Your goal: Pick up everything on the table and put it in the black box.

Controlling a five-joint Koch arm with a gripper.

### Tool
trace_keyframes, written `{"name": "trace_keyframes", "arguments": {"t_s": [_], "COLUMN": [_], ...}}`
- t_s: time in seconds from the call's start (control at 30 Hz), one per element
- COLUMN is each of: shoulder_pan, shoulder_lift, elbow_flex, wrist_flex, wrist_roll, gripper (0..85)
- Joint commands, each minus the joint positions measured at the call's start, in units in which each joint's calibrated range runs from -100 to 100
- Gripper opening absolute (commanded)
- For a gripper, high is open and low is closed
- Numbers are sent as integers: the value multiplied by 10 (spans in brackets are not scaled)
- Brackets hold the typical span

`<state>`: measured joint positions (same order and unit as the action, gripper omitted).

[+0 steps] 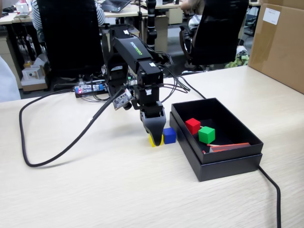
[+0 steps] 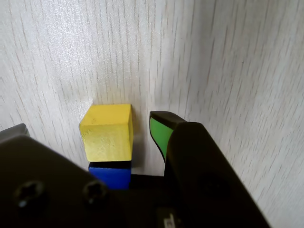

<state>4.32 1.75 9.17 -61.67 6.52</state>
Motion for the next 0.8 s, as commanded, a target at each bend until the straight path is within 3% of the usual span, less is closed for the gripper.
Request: {"name": "trace_keyframes", "arguments": {"t_s": [0.0,0.1,0.27,0.5,0.77], "shoulder_pan": [2,3,3,1,-13], "shoulder_lift": [4,18,51,62,-81], "elbow_flex": [44,50,63,76,56], "wrist_flex": [8,8,8,7,-1], "wrist_roll": [1,0,6,15,3], "gripper": [475,469,380,188,188]}}
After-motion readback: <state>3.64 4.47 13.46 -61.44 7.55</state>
